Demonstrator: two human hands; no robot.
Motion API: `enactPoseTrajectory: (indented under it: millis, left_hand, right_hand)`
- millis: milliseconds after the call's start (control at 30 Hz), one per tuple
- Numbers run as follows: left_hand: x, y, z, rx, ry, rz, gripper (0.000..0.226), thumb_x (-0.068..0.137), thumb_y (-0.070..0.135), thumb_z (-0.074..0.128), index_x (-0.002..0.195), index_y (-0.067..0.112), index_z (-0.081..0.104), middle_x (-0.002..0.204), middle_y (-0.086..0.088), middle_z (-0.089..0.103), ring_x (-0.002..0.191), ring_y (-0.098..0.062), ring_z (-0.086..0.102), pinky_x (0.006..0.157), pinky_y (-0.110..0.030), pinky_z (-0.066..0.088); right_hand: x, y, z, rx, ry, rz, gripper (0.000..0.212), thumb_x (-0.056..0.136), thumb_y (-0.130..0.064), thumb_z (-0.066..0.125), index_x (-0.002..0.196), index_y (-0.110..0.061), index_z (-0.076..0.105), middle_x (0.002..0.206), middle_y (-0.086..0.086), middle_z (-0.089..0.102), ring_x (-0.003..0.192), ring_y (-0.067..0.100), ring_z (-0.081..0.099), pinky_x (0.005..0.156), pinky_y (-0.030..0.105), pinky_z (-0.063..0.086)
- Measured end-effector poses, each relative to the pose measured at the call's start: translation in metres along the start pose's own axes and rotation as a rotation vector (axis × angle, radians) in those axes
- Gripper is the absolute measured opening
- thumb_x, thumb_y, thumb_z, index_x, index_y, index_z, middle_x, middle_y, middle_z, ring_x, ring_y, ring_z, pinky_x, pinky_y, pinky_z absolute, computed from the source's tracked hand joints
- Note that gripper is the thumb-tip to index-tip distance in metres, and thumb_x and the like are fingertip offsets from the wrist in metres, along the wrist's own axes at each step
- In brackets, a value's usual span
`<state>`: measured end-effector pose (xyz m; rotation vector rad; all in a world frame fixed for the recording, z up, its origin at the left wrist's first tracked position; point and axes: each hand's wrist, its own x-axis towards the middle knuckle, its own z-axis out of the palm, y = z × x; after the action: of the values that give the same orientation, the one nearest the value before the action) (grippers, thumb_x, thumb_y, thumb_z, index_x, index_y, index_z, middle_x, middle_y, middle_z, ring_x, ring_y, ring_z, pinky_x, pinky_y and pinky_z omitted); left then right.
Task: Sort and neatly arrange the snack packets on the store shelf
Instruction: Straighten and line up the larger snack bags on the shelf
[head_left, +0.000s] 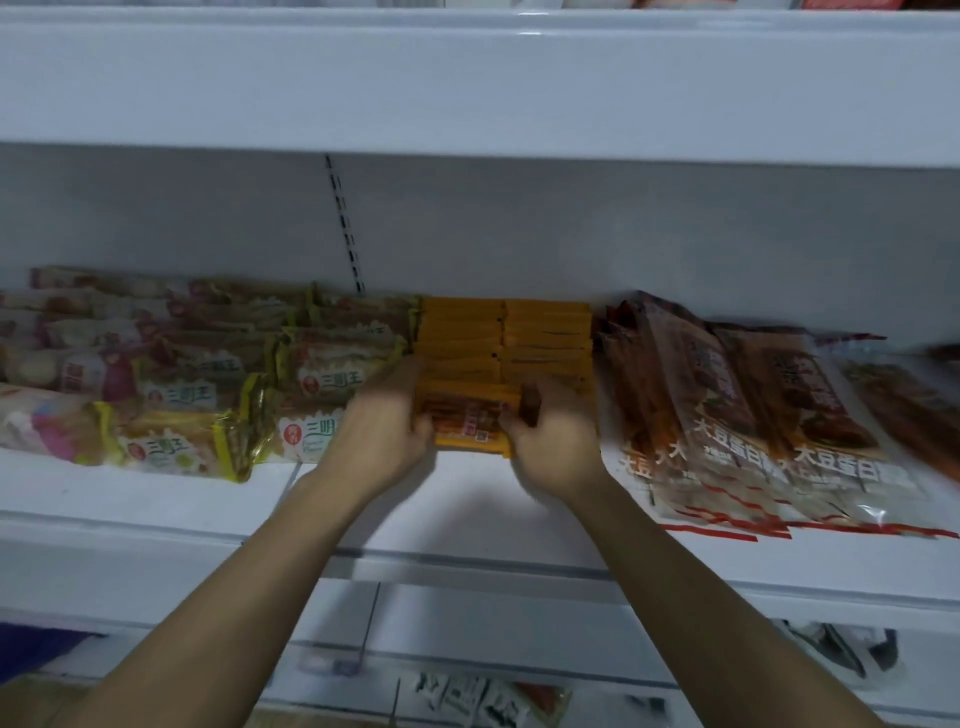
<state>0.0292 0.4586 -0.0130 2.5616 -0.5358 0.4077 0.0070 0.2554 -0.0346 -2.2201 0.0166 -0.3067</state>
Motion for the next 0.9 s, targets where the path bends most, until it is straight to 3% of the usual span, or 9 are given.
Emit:
enactPoseTrajectory:
  millis: [167,267,367,500,633,800,900]
  left_hand:
    - [0.004,-0.016,0.014,0.429,-0.05,-0.015,0.042,0.072,0.017,0.066,0.114,0.016,0.066,0.102,-0.015,0.064,0.091,-0.039,0.061,0.068,-0.045,0.055]
    - [0.003,-0.013,0.016,0.511,-0.013,-0.029,0.044,0.069,0.017,0.07,0.113,0.016,0.068,0.109,-0.017,0.062,0.095,-0.04,0.059,0.073,-0.047,0.053]
    - [-0.002,-0.002,0.011,0.428,0.027,0.022,0.042,0.067,0.014,0.071,0.109,0.017,0.067,0.111,-0.013,0.061,0.099,-0.037,0.058,0.076,-0.047,0.051]
    - [-0.03,0.014,0.028,0.234,-0.107,0.134,0.021,0.08,0.015,0.068,0.1,0.02,0.068,0.098,-0.004,0.065,0.085,-0.028,0.063,0.068,-0.039,0.052]
    - [-0.049,0.007,0.05,0.143,-0.085,0.105,0.027,0.083,0.011,0.065,0.11,0.015,0.066,0.103,-0.006,0.06,0.09,-0.027,0.057,0.069,-0.037,0.051]
    - [-0.056,0.006,0.052,0.038,-0.064,0.082,0.005,0.091,0.018,0.065,0.095,0.02,0.068,0.09,0.002,0.064,0.081,-0.019,0.059,0.064,-0.032,0.049]
    - [-0.057,0.005,0.051,-0.007,-0.091,0.095,0.005,0.095,0.023,0.065,0.093,0.023,0.069,0.089,0.005,0.065,0.081,-0.014,0.058,0.066,-0.027,0.047]
  right_hand:
    - [0.015,0.0,0.014,-0.168,-0.039,-0.084,0.028,0.095,-0.014,0.065,0.123,-0.018,0.061,0.109,0.0,0.068,0.091,0.018,0.063,0.08,0.026,0.045]
    - [0.013,0.005,0.017,-0.249,0.007,-0.132,0.033,0.096,-0.02,0.065,0.128,-0.02,0.06,0.117,0.001,0.066,0.107,0.022,0.062,0.092,0.033,0.05]
    - [0.008,0.012,0.017,-0.211,0.04,-0.161,0.04,0.094,-0.022,0.069,0.133,-0.019,0.058,0.126,0.002,0.062,0.112,0.021,0.057,0.094,0.034,0.047]
    - [-0.01,0.022,0.005,-0.142,0.092,-0.272,0.028,0.09,-0.017,0.072,0.116,-0.018,0.063,0.103,-0.004,0.062,0.086,0.013,0.055,0.072,0.025,0.039]
    - [-0.049,0.042,-0.007,-0.383,0.009,-0.263,0.013,0.09,-0.018,0.066,0.101,-0.024,0.065,0.097,-0.007,0.059,0.089,0.016,0.055,0.072,0.029,0.042]
    - [-0.055,0.048,-0.002,-0.527,-0.046,-0.263,0.026,0.092,-0.027,0.058,0.116,-0.023,0.067,0.104,-0.004,0.057,0.096,0.019,0.052,0.075,0.032,0.042]
    - [-0.057,0.046,-0.002,-0.523,-0.035,-0.261,0.026,0.091,-0.026,0.057,0.115,-0.023,0.068,0.103,-0.005,0.056,0.096,0.019,0.052,0.076,0.035,0.046]
